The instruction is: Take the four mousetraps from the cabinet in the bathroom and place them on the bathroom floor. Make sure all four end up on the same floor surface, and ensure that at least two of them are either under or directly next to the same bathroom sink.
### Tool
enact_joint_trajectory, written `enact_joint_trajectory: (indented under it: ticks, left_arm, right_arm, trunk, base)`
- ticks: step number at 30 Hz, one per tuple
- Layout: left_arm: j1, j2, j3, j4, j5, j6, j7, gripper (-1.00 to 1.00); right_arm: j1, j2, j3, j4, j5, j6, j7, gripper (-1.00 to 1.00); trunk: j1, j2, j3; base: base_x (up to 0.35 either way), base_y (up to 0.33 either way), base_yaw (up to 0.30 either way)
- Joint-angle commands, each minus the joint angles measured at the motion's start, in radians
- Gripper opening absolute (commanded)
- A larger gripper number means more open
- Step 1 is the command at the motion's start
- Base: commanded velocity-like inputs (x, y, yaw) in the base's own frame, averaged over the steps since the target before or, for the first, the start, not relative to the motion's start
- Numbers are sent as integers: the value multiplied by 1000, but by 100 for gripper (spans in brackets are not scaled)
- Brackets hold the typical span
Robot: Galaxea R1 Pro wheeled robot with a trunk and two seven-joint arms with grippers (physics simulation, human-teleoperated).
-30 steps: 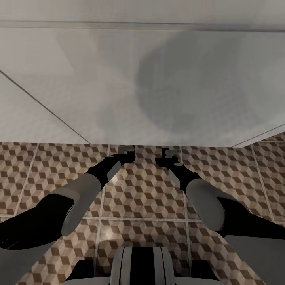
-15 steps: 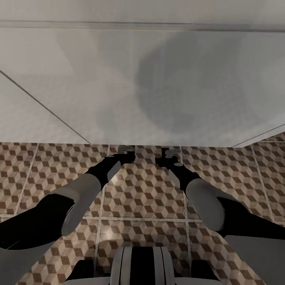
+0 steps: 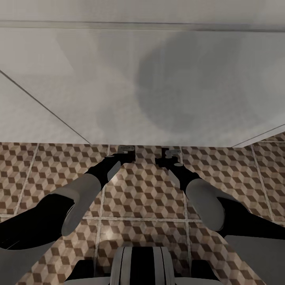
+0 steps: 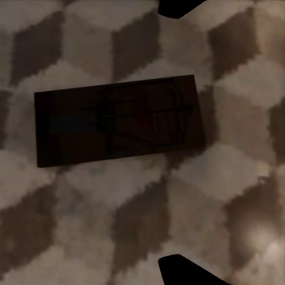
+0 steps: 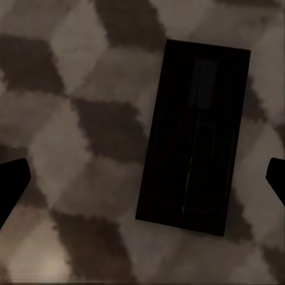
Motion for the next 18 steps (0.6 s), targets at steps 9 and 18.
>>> enact_joint_trajectory:
  ticks: [9,18]
  left_arm:
    - [0,0,-5,-1,9,2,5,100]
    - [0,0,-5,-1,9,2,5,100]
  right_arm:
    - [-1,0,-8,9,10,-2,-2,100]
    - [-1,0,-8,9,10,-2,-2,100]
  trunk:
    - [0,0,0]
    - [0,0,0]
  base:
    - [0,0,0]
    - [-94,0,0]
